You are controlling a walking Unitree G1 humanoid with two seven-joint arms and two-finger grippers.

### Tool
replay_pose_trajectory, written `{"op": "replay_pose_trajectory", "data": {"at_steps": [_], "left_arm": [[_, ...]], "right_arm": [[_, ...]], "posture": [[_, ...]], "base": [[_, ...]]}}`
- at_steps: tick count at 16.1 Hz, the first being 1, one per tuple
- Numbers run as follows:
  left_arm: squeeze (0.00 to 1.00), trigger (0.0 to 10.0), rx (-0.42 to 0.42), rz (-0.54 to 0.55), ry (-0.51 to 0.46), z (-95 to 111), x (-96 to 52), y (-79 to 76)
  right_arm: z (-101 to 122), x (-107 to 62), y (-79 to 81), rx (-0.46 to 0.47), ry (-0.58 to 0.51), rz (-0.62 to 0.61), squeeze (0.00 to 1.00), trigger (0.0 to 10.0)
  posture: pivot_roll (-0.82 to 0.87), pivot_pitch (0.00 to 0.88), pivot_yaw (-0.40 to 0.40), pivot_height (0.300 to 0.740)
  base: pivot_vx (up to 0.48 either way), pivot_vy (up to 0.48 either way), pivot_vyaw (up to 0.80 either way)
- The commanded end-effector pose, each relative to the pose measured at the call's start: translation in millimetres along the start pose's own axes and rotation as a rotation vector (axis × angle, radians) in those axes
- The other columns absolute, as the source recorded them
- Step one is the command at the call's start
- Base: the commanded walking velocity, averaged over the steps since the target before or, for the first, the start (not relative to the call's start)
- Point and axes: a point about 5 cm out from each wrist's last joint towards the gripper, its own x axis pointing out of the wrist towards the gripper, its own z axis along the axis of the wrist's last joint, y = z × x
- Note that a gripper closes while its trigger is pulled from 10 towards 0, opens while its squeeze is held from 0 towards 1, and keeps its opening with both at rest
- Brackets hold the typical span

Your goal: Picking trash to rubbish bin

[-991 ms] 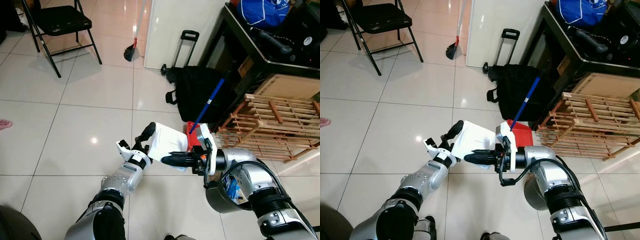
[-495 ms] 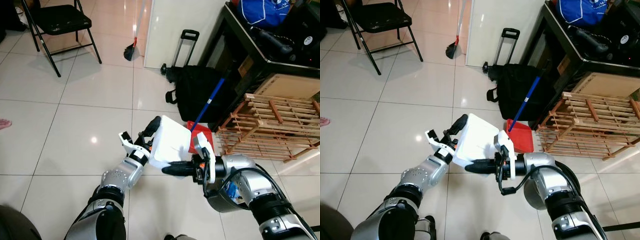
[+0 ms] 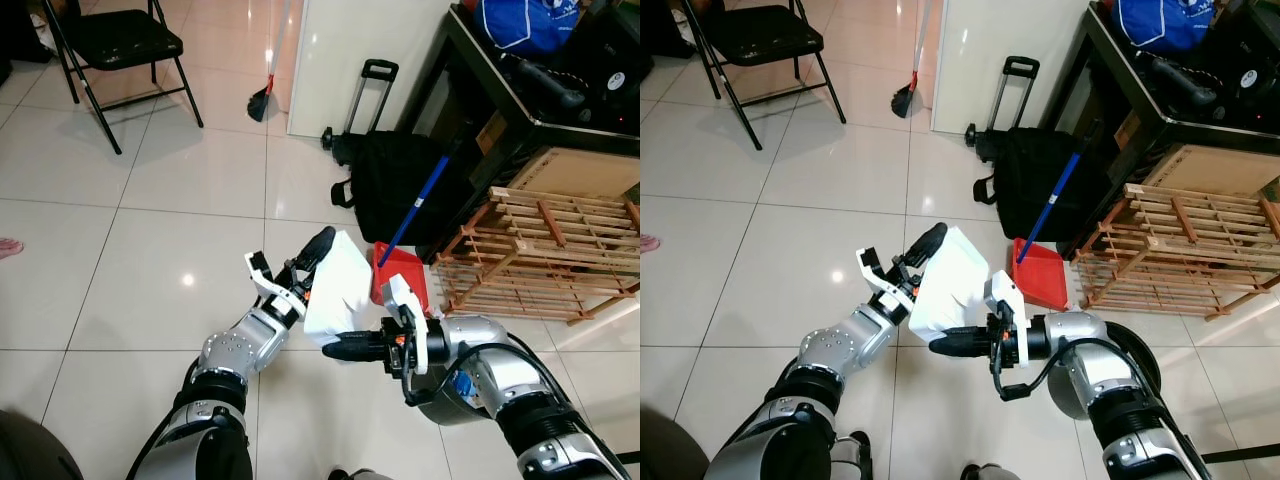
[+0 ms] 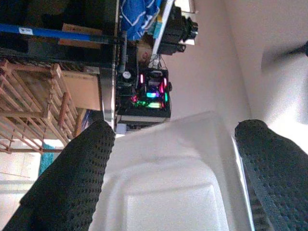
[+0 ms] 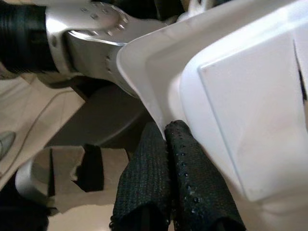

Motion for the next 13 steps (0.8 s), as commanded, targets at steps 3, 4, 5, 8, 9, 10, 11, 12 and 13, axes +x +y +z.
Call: {"op": "replay_pose_trajectory", "data": {"at_steps": [3,4,5,8,9,10,11,12,13], "left_arm": [[0.0,10.0,-0.035,-0.028,0.091,-24.6,6.8,-1.0],[0.0,10.0,-0.035,-0.03,0.093,-25.0,6.7,-1.0],[0.0,10.0,-0.035,-0.031,0.096,-25.3,6.4,-1.1],[0.0,10.0,-0.035,-0.033,0.106,-27.1,4.4,-0.7],[0.0,10.0,-0.034,-0.032,0.107,-27.0,4.2,-0.5],[0.0,10.0,-0.033,-0.031,0.108,-27.0,4.2,-0.3],[0.0,10.0,-0.032,-0.03,0.108,-26.9,4.2,-0.3],[0.0,10.0,-0.033,-0.029,0.106,-26.9,4.1,-0.4],[0.0,10.0,-0.032,-0.027,0.105,-26.9,4.0,-0.4]], "right_arm": [[-1.2,0.5,-9.9,-0.036,0.027,-0.11,0.0,10.0],[-1.0,0.6,-11.8,-0.046,0.025,-0.133,0.0,10.0],[-1.0,0.9,-13.8,-0.055,0.03,-0.158,0.0,10.0],[1.9,2.9,-21.1,-0.076,0.014,-0.227,0.06,10.0],[1.5,4.3,-18.2,-0.081,0.018,-0.19,0.07,10.0],[0.1,4.7,-18.6,-0.09,0.028,-0.197,0.06,10.0],[-0.5,4.7,-19.8,-0.094,0.033,-0.212,0.06,10.0],[-1.9,4.8,-21.4,-0.109,0.045,-0.231,0.06,10.0],[-3.5,4.8,-22.8,-0.125,0.063,-0.25,0.06,10.0]], "posture": [[-0.07,0.142,-0.16,0.74],[-0.06,0.142,-0.161,0.74],[-0.06,0.142,-0.161,0.74],[-0.06,0.141,-0.159,0.74],[-0.06,0.143,-0.159,0.74],[-0.06,0.142,-0.159,0.74],[-0.06,0.142,-0.159,0.74],[-0.06,0.142,-0.159,0.74],[-0.06,0.142,-0.159,0.74]], "base": [[0.0,0.0,0.0],[0.0,0.0,0.0],[0.0,0.0,0.0],[0.0,0.0,0.0],[0.0,0.0,0.0],[0.0,0.0,0.0],[0.0,0.0,0.0],[0.0,0.0,0.0],[0.0,0.0,0.0]]}}
